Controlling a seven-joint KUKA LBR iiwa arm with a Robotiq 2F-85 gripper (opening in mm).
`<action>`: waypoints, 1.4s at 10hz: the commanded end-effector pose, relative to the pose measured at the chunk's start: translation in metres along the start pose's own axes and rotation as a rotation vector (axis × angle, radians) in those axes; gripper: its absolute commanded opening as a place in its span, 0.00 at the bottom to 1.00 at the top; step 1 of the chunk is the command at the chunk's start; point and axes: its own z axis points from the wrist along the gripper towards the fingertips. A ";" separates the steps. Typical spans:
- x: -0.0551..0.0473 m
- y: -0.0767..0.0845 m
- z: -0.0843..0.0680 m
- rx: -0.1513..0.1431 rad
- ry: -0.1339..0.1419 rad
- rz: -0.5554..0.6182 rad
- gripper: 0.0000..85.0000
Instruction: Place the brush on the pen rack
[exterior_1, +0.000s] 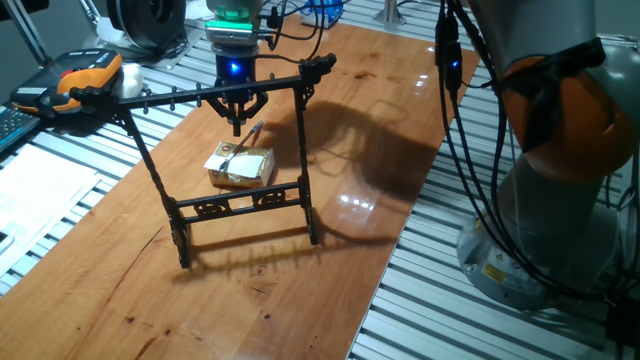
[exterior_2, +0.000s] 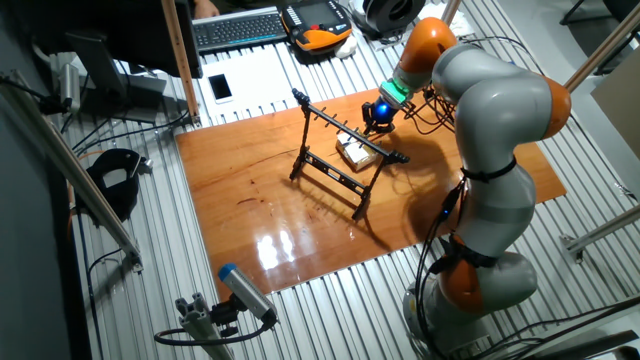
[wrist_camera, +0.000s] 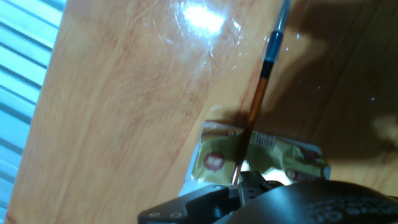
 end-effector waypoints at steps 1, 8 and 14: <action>-0.003 -0.002 0.002 -0.006 -0.001 -0.003 0.00; -0.015 -0.011 0.010 -0.030 0.019 0.062 0.00; -0.019 -0.010 0.015 -0.040 0.102 0.192 0.00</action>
